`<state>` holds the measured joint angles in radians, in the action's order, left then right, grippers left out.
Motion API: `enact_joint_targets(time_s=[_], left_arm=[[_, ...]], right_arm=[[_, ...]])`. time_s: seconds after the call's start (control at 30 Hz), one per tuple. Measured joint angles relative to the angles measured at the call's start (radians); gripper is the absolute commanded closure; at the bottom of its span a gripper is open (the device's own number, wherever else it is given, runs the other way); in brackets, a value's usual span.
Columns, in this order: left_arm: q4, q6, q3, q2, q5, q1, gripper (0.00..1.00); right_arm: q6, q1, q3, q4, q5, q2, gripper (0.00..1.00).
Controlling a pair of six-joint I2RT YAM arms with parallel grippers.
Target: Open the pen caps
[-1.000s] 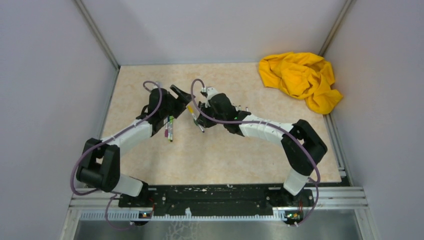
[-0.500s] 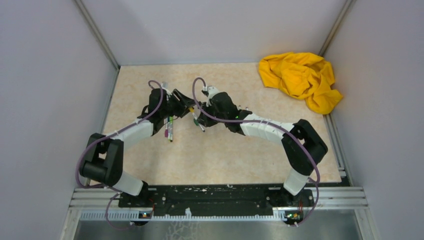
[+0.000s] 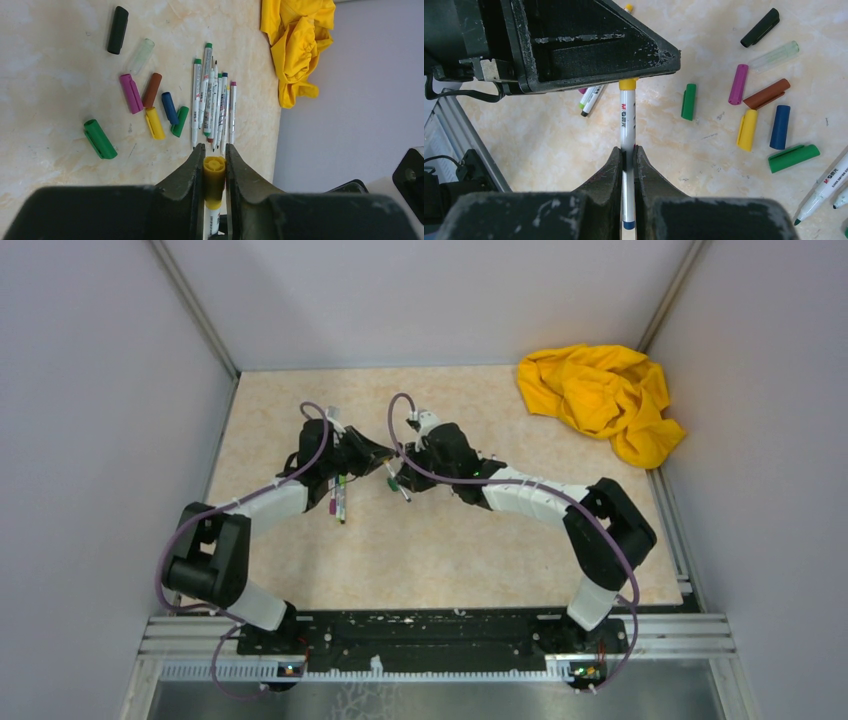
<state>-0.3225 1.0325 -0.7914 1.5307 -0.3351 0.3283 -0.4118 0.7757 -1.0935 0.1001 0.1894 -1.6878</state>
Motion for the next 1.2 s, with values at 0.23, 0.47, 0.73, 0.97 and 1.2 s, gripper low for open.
enact_joint_targets(time_s=[0.23, 0.47, 0.73, 0.97, 1.2], left_arm=[[-0.006, -0.006, 0.006, 0.003, -0.005, -0.003, 1.0], [-0.021, -0.004, 0.015, 0.003, -0.019, -0.004, 1.0], [-0.041, 0.003, 0.016, 0.003, -0.039, -0.004, 1.0], [-0.064, 0.012, 0.016, 0.008, -0.055, -0.006, 1.0], [-0.064, 0.0, -0.018, 0.076, -0.045, -0.007, 1.0]], right_arm=[[0.002, -0.005, 0.008, 0.005, 0.006, 0.003, 0.9], [0.017, -0.006, 0.003, 0.001, 0.023, 0.003, 0.82], [0.019, -0.007, -0.057, -0.015, 0.026, -0.037, 0.81], [0.023, -0.009, -0.108, -0.033, 0.039, -0.089, 1.0], [0.027, -0.016, -0.101, -0.049, 0.016, -0.1, 1.0]])
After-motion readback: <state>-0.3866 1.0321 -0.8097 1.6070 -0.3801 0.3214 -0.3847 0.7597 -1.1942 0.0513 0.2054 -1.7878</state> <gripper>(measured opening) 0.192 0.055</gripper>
